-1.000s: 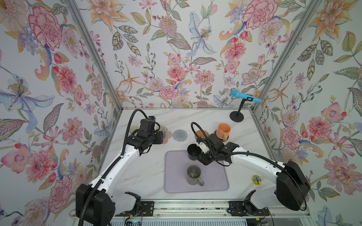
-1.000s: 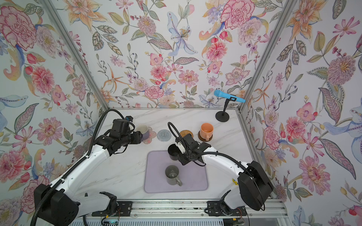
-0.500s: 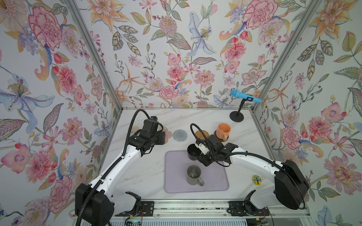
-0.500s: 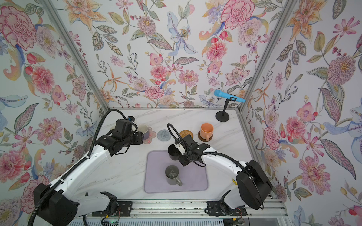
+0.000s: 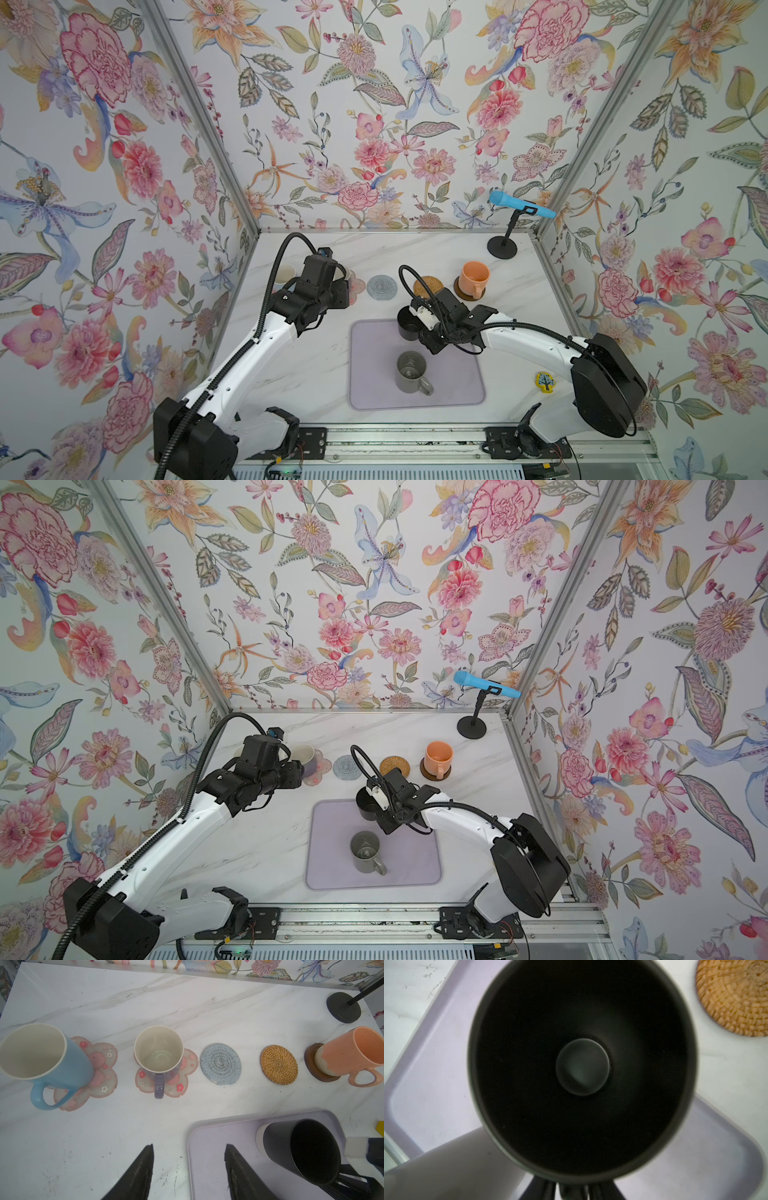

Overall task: Place cups on coasters
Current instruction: Pick up the cup from the tray.

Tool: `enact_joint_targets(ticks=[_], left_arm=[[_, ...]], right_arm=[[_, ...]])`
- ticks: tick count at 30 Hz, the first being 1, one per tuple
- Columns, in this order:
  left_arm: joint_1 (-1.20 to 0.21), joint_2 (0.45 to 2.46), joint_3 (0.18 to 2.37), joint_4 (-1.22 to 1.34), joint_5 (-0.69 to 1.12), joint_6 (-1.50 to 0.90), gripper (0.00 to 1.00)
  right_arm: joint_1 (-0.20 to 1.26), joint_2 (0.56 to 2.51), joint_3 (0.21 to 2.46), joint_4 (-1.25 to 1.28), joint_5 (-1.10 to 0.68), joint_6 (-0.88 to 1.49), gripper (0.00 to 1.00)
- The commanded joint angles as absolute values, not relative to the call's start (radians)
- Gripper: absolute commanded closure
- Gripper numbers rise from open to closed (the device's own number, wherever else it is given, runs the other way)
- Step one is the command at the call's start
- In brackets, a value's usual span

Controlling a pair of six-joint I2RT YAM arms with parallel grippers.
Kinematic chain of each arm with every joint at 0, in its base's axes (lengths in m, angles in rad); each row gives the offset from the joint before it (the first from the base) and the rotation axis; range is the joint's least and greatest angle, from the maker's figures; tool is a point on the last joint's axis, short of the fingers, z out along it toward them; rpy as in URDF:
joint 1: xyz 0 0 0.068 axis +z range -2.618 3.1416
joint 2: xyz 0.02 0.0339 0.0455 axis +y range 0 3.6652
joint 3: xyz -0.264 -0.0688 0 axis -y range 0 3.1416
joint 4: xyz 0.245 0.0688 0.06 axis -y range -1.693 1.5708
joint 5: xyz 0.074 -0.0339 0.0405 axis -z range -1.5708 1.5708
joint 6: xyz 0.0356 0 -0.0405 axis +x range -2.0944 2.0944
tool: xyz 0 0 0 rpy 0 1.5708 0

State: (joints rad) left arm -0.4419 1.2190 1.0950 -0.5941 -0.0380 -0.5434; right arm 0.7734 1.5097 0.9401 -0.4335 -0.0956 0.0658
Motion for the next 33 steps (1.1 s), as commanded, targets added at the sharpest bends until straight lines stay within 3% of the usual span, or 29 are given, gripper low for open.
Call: enact_joint_targets(ticks=[1,20,33], left_arm=[[-0.451,1.198,1.124,-0.626,-0.067,-0.560,0.42],[-0.469,1.197,1.118,-0.617,-0.062,-0.574,0.42],[-0.489,1.212,1.098,-0.617,-0.070,-0.588,0.41]], right_arm=[[0.782,1.519,0.926,-0.424,-0.095,0.057,0.77],[0.784,1.436,0.876,-0.409,-0.027,0.082,1.00],[0.785,1.356,0.830,-0.376,-0.020,0.115,1.00]])
